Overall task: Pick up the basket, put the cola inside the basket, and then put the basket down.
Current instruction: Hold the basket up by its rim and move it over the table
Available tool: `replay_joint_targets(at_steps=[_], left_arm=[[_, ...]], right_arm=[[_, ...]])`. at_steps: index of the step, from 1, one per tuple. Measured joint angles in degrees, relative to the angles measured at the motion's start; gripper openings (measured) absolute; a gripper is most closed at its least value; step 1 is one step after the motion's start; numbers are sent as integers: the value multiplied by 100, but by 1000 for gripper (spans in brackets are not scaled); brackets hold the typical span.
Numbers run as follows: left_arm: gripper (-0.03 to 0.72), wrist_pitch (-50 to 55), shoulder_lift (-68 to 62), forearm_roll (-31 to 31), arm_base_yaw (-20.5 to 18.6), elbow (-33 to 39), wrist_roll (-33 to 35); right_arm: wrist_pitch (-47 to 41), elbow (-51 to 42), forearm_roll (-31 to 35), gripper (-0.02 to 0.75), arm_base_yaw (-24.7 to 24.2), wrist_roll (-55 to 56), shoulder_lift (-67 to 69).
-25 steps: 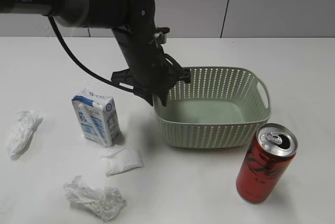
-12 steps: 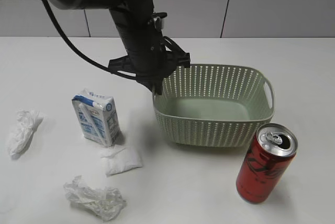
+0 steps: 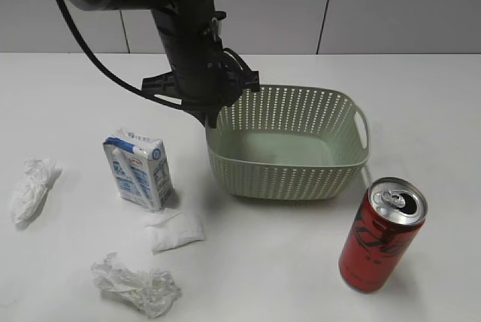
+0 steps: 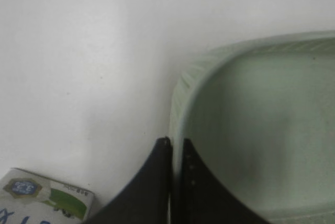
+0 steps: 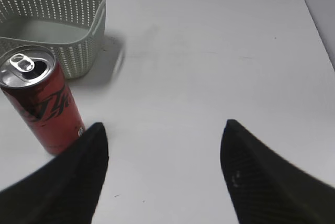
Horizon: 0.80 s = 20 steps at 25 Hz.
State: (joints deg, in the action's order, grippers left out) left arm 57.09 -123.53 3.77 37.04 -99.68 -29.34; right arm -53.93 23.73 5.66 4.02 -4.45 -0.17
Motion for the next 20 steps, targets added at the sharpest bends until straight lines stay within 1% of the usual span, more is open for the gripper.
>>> replay_joint_targets(at_steps=[1, 3, 4, 6, 8, 9, 11, 14, 16, 17, 18, 20], left_arm=[[6, -8, 0, -9, 0, 0, -25], [48, -49, 0, -13, 0, 0, -42], [91, -65, 0, -13, 0, 0, -42], [201, -114, 0, -13, 7, 0, -44], [331, -144, 0, -13, 12, 0, -49], [382, -151, 0, -13, 8, 0, -49], [435, -159, -12, -13, 8, 0, -55], [458, -95, -126, 18, 8, -7, -60], [450, -48, -224, 42, 8, -7, -60], [435, -43, -259, 48, 8, -7, -60], [403, -43, -268, 48, 8, -7, -60], [310, -43, -270, 64, 8, -7, -60]], right_arm=[[0, 0, 0, 510, 0, 0, 0], [0, 0, 0, 510, 0, 0, 0], [0, 0, 0, 510, 0, 0, 0], [0, 0, 0, 510, 0, 0, 0], [0, 0, 0, 510, 0, 0, 0], [0, 0, 0, 510, 0, 0, 0], [0, 0, 0, 510, 0, 0, 0], [0, 0, 0, 510, 0, 0, 0], [0, 0, 0, 510, 0, 0, 0], [0, 0, 0, 510, 0, 0, 0], [0, 0, 0, 510, 0, 0, 0], [0, 0, 0, 510, 0, 0, 0]])
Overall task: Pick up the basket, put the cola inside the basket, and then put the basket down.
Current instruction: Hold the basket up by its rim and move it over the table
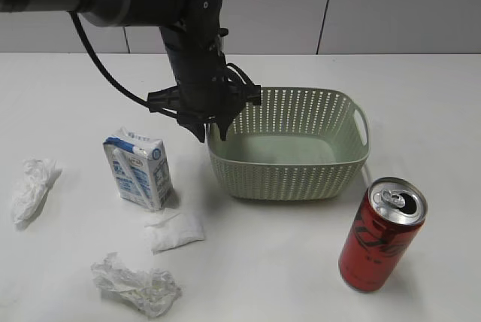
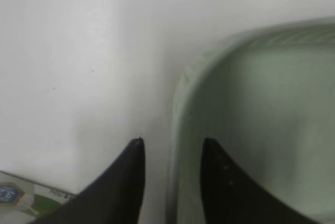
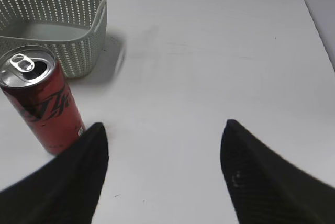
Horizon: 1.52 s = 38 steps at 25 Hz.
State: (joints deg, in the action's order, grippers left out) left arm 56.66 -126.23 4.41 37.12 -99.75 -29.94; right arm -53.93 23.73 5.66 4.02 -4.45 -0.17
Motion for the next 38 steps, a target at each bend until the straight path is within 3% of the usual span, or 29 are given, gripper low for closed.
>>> replay_joint_targets(at_steps=[5, 7, 12, 18, 21, 29, 33, 38], left_arm=[[41, -4, 0, 127, 0, 0, 0], [-1, -9, 0, 221, 0, 0, 0], [-1, 31, 61, 553, -179, 0, 0], [-1, 267, 712, 377, -542, 0, 0], [-1, 463, 1063, 112, -549, 0, 0], [-1, 850, 1733, 167, -543, 140, 0], [-1, 785, 2467, 221, -543, 878, -11], [-1, 146, 3660, 323, -431, 2420, -38]], right_arm=[[0, 0, 0, 510, 0, 0, 0], [0, 0, 0, 510, 0, 0, 0], [0, 0, 0, 510, 0, -6, 0], [0, 0, 0, 510, 0, -1, 0], [0, 0, 0, 510, 0, -1, 0], [5, 0, 0, 510, 0, -1, 0], [5, 0, 0, 509, 0, -1, 0], [5, 0, 0, 510, 0, -1, 0]])
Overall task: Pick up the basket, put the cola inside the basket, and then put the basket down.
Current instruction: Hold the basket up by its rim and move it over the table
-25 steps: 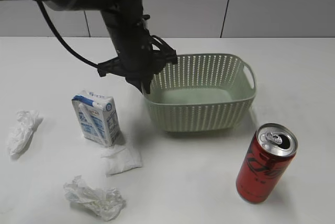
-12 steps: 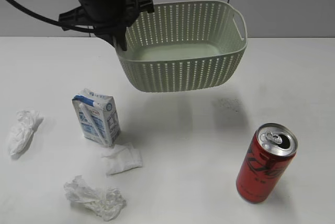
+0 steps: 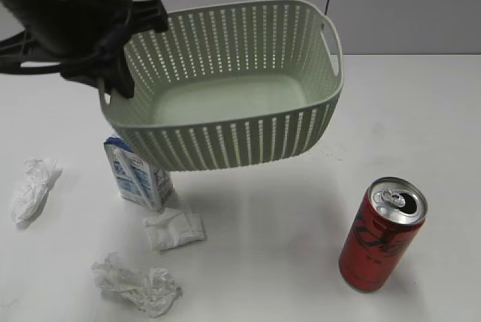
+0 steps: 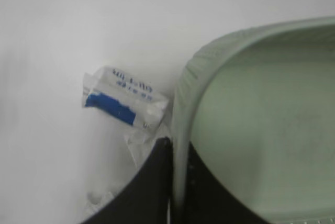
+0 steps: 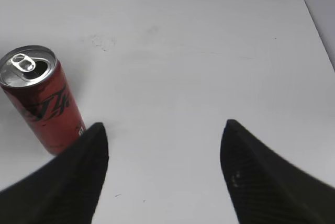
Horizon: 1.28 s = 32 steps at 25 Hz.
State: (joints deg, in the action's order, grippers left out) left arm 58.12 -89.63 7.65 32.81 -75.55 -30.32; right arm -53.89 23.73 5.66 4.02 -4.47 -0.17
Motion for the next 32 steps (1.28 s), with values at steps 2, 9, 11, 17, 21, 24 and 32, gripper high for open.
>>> replay_joint_targets(at_steps=[2, 9, 11, 17, 21, 24, 32], left_arm=[[-1, -260, 353, 8, 93, 559, -6], [-1, -825, 679, 36, 581, 1935, -124], [-1, -987, 651, 45, 614, 2164, -192], [-1, -1147, 479, -180, 620, 2267, -240], [-1, -1243, 336, -180, 620, 2267, -240], [-1, -1292, 257, -180, 620, 2267, -240], [-1, -1456, 237, -120, 620, 2743, -189]], right_arm=[[0, 0, 0, 510, 0, 0, 0], [0, 0, 0, 510, 0, 0, 0], [0, 0, 6, 510, 0, 10, 0], [-274, 293, 345, 617, 0, 382, 853], [-390, 876, 579, 668, 0, 18, 1948], [-783, 1398, 675, 664, 0, -166, 2881], [-1369, 2842, 1256, 566, 490, -445, 5262]])
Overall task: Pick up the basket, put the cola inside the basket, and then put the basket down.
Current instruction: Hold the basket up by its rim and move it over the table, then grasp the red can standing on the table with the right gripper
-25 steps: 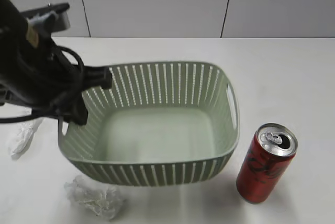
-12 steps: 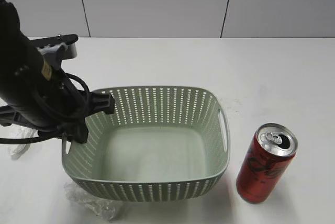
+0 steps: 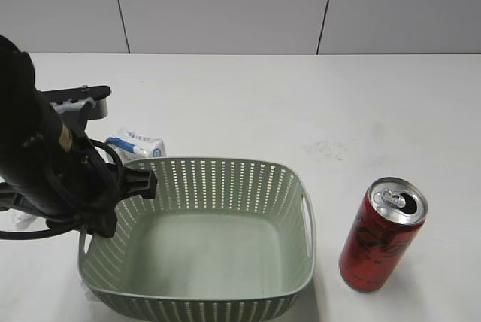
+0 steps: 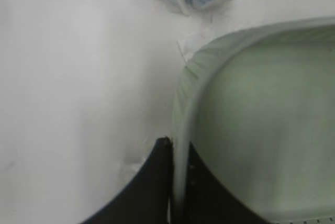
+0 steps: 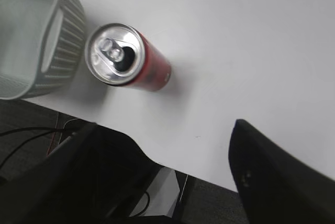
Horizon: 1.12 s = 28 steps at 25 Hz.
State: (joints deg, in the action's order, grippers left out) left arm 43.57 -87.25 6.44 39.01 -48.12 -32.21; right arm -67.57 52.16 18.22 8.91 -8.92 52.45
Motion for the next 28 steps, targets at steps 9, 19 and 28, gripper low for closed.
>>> replay_joint_targets(at_steps=[9, 19, 28], left_arm=[[-1, -328, 0, 5, 0, 28, 16], [-1, -339, 0, 5, 0, 28, 16], [-1, -369, 0, 12, 0, 28, 16]], right_arm=[[534, 323, -807, 599, 2047, 1480, 1510], [1198, 335, -1076, 671, 2343, 2163, 2552], [1242, 151, -1386, 675, 2343, 2476, 3042]])
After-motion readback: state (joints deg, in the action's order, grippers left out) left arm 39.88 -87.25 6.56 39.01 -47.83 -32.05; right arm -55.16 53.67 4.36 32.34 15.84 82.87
